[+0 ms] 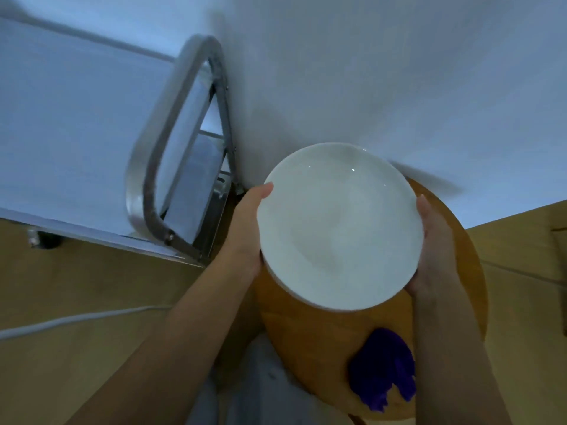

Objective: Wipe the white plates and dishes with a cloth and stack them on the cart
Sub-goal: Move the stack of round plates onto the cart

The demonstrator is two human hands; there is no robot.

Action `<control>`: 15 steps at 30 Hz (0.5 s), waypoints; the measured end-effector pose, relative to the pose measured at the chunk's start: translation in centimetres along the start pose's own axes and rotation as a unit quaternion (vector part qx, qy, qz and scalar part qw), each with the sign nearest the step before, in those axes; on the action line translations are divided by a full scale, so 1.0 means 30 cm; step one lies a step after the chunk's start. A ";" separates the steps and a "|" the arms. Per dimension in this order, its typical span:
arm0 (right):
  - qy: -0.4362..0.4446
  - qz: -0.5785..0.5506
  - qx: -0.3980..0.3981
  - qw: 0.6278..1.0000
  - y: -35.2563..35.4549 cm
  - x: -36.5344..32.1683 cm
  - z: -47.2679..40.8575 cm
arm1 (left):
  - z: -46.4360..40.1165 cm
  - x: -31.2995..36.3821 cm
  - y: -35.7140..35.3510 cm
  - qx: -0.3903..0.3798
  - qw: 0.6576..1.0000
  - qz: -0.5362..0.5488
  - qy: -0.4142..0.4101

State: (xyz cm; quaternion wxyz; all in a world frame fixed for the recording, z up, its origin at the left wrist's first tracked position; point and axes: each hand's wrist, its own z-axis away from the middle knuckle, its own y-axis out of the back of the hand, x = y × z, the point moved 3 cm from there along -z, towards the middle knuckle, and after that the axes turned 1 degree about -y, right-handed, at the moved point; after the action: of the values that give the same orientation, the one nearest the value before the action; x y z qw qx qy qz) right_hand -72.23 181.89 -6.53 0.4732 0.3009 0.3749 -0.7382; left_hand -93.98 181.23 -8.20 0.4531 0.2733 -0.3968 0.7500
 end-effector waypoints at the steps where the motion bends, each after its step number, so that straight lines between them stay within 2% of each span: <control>1: 0.012 0.002 -0.009 1.000 -0.055 -0.020 0.041 | 0.035 0.048 0.031 -0.009 1.000 0.007 -0.007; 7: 0.045 0.001 -0.025 0.999 -0.403 -0.047 0.261 | 0.229 0.347 0.283 -0.040 0.996 0.020 -0.071; 15: -0.006 -0.004 -0.071 0.997 -0.900 0.079 0.412 | 0.368 0.628 0.717 0.023 0.996 0.053 -0.062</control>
State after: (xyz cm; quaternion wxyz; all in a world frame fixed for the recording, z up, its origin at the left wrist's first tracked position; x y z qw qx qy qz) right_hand -99.18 177.71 5.50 0.4924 0.2603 0.4253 -0.7134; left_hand -120.98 174.75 4.73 0.3813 0.3082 -0.4208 0.7632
